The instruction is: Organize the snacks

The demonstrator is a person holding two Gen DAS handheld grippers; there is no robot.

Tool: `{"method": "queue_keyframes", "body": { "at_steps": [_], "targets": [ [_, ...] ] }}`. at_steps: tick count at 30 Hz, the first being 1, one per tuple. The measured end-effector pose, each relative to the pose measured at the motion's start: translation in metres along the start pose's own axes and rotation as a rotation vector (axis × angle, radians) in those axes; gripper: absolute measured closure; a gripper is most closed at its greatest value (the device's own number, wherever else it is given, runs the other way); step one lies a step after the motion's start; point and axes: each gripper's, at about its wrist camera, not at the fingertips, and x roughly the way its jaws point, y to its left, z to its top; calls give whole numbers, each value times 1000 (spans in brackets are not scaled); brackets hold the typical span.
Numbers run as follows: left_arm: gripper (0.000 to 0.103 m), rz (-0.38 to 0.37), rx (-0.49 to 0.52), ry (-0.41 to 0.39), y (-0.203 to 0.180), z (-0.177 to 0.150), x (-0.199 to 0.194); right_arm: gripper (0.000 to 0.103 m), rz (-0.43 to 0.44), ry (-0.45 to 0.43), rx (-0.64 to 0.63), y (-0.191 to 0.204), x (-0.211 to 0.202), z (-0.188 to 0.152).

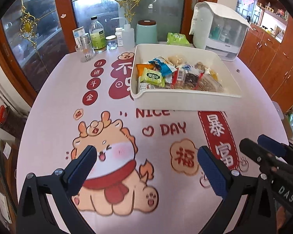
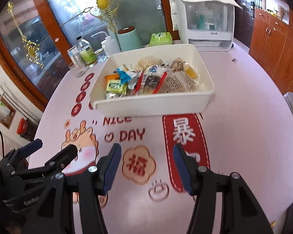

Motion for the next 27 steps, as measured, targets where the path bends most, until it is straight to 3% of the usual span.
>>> {"method": "queue_keyframes", "body": {
  "at_steps": [9,27],
  "targets": [
    [1,20,-10,-20,0,-19,-39,47,-3,13,-65,20,-43,-36],
    [1,55,-23,-35,-6,-18,-52,47,-20,-21,-66,19,-60,-28]
  ]
}}
